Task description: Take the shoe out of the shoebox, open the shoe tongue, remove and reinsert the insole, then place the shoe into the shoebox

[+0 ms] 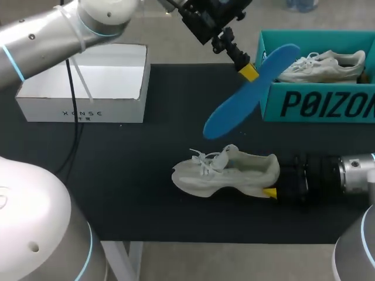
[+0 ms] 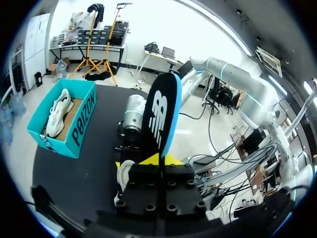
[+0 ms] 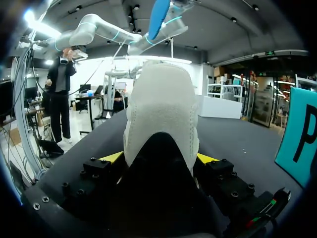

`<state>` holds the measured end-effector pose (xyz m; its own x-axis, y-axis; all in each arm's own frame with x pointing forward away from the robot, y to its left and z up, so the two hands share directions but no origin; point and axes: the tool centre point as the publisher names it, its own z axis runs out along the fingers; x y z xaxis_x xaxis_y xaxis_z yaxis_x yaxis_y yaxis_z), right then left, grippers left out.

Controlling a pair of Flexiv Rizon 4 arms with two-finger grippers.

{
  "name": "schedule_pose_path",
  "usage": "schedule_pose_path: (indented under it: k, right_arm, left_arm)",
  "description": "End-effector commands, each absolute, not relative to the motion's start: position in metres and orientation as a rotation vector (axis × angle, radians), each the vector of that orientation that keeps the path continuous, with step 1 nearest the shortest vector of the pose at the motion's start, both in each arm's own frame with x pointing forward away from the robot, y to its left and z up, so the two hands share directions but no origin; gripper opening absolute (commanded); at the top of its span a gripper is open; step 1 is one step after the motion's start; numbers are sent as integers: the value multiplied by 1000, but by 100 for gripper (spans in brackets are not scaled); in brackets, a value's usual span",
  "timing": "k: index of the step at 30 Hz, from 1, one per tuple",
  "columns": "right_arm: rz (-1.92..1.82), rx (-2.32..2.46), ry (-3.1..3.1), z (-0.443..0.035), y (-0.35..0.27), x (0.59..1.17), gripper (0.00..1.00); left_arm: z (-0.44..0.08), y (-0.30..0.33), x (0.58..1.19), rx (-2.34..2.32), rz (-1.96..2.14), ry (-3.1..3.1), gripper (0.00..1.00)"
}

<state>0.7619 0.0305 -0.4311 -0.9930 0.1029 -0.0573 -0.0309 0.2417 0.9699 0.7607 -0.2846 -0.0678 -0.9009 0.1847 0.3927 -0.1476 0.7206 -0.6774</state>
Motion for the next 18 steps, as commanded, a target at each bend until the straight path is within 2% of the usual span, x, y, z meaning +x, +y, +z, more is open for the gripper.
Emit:
schedule_pose_path:
  k: [1,9,18]
  right_arm:
    - [1866,72,2389,-434,32,762,0]
    - [1866,72,2389,-434,32,762,0]
    - [1866,72,2389,-434,32,762,0]
  left_arm:
    - [-62,-273,797,-33,985,-2268,0]
    - [-46,-252,821,-30,1050,-2098,0]
    - [-41,-238,834,36,1304,-1982,0]
